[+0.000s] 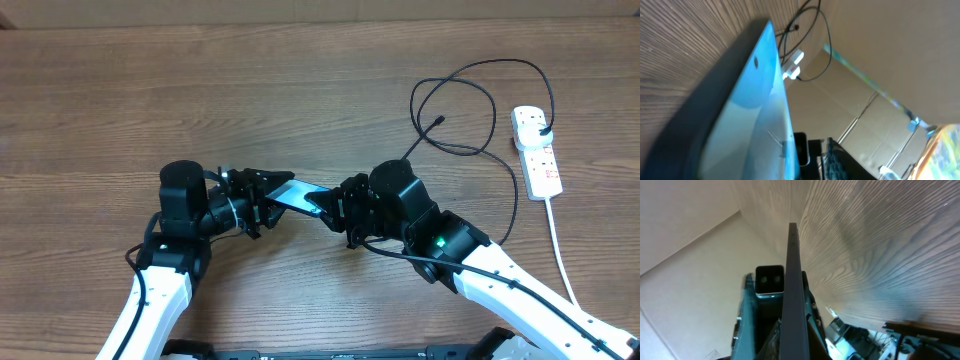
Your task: Plug charger to phone and switch on socket
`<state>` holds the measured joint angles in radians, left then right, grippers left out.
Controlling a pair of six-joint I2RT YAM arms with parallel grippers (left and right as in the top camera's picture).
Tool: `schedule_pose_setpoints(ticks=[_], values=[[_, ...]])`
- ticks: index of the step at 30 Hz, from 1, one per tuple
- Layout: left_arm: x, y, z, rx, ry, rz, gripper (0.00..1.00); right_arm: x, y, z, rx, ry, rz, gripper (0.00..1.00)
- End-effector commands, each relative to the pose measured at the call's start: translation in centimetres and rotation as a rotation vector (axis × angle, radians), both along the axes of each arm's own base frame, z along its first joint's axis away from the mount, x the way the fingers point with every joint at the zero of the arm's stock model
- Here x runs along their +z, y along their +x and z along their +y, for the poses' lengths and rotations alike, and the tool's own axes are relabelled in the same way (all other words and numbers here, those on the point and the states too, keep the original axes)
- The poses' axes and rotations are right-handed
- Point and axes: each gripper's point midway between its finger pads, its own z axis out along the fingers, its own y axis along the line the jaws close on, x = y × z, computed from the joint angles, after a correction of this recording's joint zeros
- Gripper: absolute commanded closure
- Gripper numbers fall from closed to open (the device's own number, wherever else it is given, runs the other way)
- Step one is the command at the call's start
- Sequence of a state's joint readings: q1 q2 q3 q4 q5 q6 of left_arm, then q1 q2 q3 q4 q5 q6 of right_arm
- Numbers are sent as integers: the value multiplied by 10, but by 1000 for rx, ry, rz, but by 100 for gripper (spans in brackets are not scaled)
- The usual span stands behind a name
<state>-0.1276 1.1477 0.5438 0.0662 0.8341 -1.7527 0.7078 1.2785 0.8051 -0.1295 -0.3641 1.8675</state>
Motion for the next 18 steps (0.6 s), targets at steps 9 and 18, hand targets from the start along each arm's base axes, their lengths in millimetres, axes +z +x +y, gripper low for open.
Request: schedule_pose_setpoints(ticks=[9, 18], values=[[2, -1, -8, -4, -12, 12, 82, 15, -2, 7, 24, 48, -4, 96], [-4, 7, 0, 61, 27, 13, 82, 14, -4, 7, 31, 46, 3, 96]])
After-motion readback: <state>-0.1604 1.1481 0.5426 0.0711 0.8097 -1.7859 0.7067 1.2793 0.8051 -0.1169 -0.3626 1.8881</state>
